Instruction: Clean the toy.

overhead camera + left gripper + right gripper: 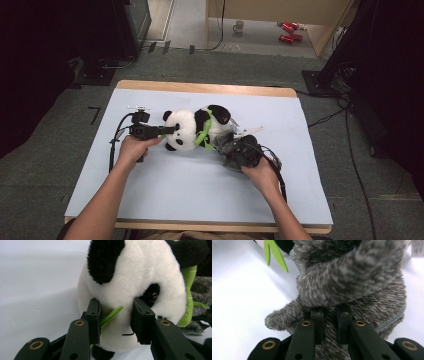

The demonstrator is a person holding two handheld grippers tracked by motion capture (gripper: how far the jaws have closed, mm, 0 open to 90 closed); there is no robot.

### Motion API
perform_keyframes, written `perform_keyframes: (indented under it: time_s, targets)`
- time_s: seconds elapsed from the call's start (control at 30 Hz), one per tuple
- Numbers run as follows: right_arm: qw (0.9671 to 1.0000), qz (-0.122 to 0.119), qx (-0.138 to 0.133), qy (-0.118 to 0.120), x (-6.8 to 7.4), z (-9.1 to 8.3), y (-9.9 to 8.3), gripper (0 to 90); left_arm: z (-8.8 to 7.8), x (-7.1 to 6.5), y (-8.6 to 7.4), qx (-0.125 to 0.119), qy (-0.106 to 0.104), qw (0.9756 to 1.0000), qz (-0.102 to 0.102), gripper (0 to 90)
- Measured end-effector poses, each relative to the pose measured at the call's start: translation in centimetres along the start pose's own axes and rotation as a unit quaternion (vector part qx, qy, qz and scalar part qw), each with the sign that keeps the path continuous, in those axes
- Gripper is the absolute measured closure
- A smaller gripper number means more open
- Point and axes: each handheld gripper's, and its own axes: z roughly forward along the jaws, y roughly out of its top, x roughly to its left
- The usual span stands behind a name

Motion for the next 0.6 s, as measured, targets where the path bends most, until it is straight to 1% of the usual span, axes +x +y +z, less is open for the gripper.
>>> perform_keyframes:
  time_s: [0.1, 0.17, 0.2, 0.27, 0.33, 0.37, 0.4, 0.43, 0.5, 0.6]
  targets:
    - [0.9999, 0.003, 0.011, -0.002, -0.3, -0.1, -0.7, 80.6, 0.0, 0.1, 0.0, 0.000, -0.001, 1.0000, -0.002, 63.0]
    - [0.9998, 0.009, 0.019, -0.004, -0.8, -0.5, -1.1, 80.6, 0.0, 0.1, 0.0, 0.000, -0.003, 1.0000, -0.003, 62.9]
    - [0.9998, 0.015, 0.016, -0.004, -1.0, -0.8, -1.1, 80.6, -0.1, 0.1, 0.0, 0.000, -0.005, 1.0000, -0.004, 62.8]
    - [0.9999, 0.017, -0.001, 0.003, -1.1, -1.8, -0.9, 80.6, -0.1, 0.1, 0.0, 0.000, -0.005, 1.0000, -0.003, 62.5]
    - [0.9997, 0.014, -0.021, 0.002, -0.9, -2.9, -0.4, 80.6, -0.1, 0.1, 0.0, -0.001, -0.004, 1.0000, -0.002, 62.4]
    - [0.9993, 0.015, -0.034, 0.008, -0.7, -3.4, -0.1, 80.6, -0.1, 0.1, 0.0, -0.001, -0.004, 1.0000, -0.002, 62.4]
    - [0.9988, 0.011, -0.047, 0.010, -0.5, -3.8, 0.3, 80.6, -0.1, 0.1, 0.0, -0.001, -0.004, 1.0000, -0.002, 62.4]
    - [0.9983, 0.013, -0.056, 0.015, -0.3, -4.1, 0.7, 80.6, -0.1, 0.1, 0.0, -0.002, -0.004, 1.0000, -0.001, 62.3]
    - [0.9974, 0.007, -0.069, 0.019, 0.2, -4.3, 1.5, 80.6, -0.1, 0.1, 0.0, -0.002, -0.003, 1.0000, 0.000, 62.3]
    - [0.9972, 0.006, -0.071, 0.021, 0.6, -3.6, 2.4, 80.6, -0.1, 0.1, 0.0, -0.003, -0.004, 1.0000, 0.002, 62.3]
